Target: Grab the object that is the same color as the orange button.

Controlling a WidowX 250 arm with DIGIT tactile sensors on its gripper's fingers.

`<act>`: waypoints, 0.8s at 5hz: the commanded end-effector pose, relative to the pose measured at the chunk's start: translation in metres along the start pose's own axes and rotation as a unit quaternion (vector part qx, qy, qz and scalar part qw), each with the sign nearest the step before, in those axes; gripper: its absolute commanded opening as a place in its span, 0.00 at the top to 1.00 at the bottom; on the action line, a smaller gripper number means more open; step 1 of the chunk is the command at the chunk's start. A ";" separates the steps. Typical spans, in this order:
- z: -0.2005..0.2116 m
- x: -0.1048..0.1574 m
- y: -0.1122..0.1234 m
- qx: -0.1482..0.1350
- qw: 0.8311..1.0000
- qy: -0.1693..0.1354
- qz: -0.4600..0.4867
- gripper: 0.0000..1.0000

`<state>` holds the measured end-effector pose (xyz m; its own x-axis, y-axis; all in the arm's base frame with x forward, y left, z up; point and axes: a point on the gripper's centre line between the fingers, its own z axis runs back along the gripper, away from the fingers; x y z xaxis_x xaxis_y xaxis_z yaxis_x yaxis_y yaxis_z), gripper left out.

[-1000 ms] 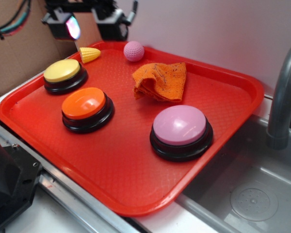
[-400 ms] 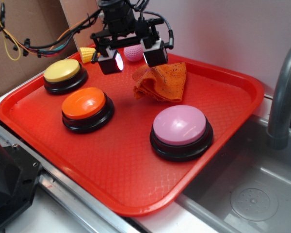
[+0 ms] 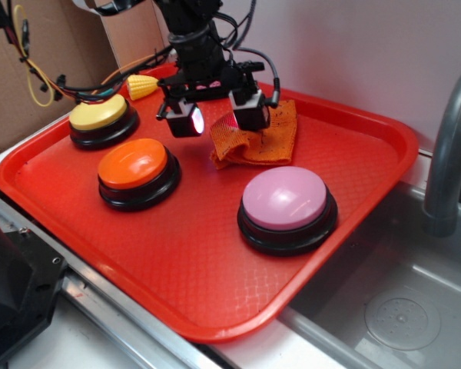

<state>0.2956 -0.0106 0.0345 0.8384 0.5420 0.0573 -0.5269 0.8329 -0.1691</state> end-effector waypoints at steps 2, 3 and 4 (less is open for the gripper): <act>0.007 0.015 -0.009 -0.031 0.997 -0.048 -0.054 1.00; 0.019 0.016 -0.006 -0.023 0.995 -0.050 -0.081 1.00; 0.054 0.013 -0.002 0.003 0.988 -0.067 -0.138 1.00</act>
<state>0.2889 -0.0029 0.0705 0.9345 0.3181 0.1598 -0.3040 0.9467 -0.1067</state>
